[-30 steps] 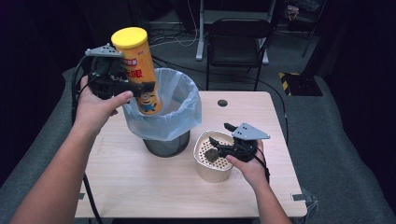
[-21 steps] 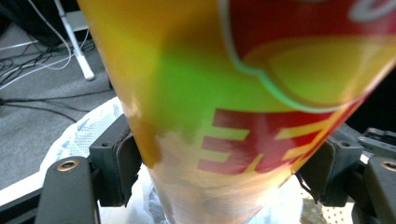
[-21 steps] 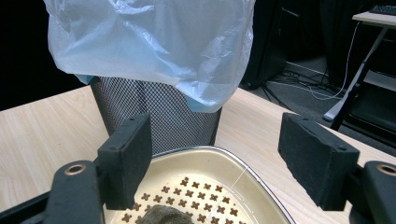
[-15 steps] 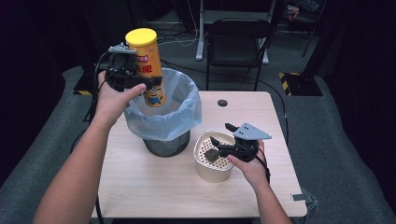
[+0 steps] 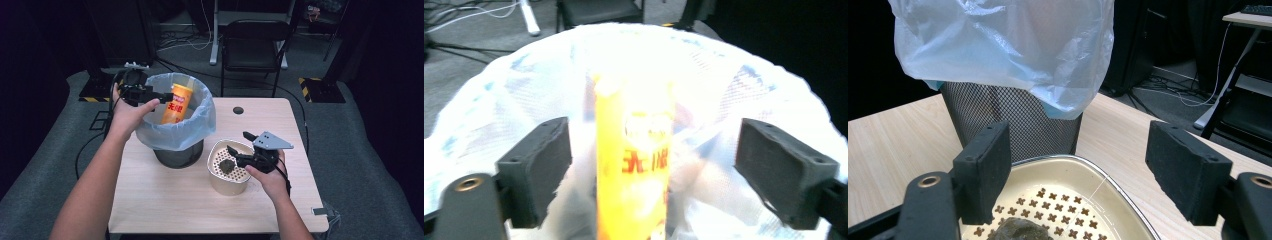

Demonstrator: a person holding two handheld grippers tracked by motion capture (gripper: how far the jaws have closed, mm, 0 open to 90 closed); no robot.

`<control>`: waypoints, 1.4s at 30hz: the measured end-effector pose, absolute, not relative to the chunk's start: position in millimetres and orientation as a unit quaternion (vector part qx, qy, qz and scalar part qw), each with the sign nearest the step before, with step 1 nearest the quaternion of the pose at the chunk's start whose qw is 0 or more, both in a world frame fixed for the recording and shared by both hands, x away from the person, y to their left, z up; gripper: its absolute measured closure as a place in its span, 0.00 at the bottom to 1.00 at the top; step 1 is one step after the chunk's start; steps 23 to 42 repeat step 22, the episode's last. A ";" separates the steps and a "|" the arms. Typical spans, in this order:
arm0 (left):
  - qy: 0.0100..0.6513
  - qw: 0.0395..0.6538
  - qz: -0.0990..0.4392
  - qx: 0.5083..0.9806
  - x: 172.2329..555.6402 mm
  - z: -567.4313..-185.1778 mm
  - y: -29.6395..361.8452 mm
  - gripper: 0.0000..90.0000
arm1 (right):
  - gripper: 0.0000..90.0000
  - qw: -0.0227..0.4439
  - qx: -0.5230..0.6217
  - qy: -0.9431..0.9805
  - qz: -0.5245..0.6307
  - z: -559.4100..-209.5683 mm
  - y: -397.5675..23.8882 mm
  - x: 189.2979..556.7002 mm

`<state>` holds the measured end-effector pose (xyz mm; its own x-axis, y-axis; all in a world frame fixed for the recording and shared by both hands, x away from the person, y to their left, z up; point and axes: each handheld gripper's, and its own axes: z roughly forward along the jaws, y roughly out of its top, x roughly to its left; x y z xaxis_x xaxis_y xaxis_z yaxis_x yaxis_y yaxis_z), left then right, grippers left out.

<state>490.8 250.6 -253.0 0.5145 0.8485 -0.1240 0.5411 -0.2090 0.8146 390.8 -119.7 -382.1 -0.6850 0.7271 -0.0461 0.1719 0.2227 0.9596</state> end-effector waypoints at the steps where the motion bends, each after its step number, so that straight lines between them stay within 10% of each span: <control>1: 0.460 0.433 0.183 0.753 485.4 -251.9 255.6 0.20 | 0.29 0.253 0.305 0.739 0.545 -381.8 -119.6 390.6; 21: 0.400 0.488 0.161 0.759 379.6 -278.1 314.9 0.31 | 0.29 0.256 0.298 0.751 0.532 -380.7 -117.7 387.9; 42: 0.400 0.488 0.161 0.759 379.6 -278.1 314.9 0.31 | 0.29 0.256 0.298 0.753 0.528 -379.9 -118.6 388.1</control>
